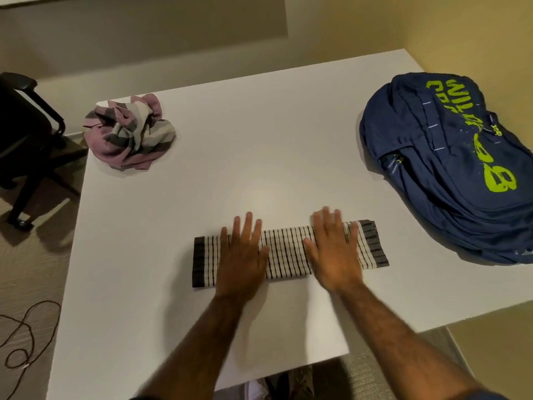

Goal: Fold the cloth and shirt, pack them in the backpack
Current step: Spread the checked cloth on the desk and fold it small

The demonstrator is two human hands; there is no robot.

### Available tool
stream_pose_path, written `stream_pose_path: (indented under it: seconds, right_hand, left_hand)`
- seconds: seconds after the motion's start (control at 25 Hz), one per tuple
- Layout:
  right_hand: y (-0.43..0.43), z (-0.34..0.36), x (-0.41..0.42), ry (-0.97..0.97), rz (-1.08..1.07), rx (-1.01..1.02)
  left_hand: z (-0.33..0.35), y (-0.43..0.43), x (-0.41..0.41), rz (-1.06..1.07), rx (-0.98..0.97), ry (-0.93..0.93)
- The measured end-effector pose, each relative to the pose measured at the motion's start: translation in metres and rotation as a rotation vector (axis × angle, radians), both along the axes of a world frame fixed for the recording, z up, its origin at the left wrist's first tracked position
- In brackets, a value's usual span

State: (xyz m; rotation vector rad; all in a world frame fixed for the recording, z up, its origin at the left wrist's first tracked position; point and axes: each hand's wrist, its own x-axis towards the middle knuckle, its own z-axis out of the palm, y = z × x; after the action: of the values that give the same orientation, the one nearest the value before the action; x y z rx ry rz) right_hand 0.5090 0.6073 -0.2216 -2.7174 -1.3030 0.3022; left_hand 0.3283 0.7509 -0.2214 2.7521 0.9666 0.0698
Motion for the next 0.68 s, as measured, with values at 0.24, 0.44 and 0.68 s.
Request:
stream_pose_path:
  seconds: [0.24, 0.44, 0.68]
  right_hand:
    - [0.021, -0.025, -0.029, -0.048, 0.249, -0.002]
    - [-0.004, -0.021, 0.028, -0.034, 0.113, -0.101]
    - [-0.042, -0.015, 0.095, -0.041, 0.021, -0.172]
  left_hand:
    - [-0.027, -0.014, 0.025, -0.038, -0.105, 0.064]
    - [-0.033, 0.002, 0.005, 0.009, -0.085, 0.078]
    - [-0.033, 0.023, -0.01, 0.077, -0.091, 0.137]
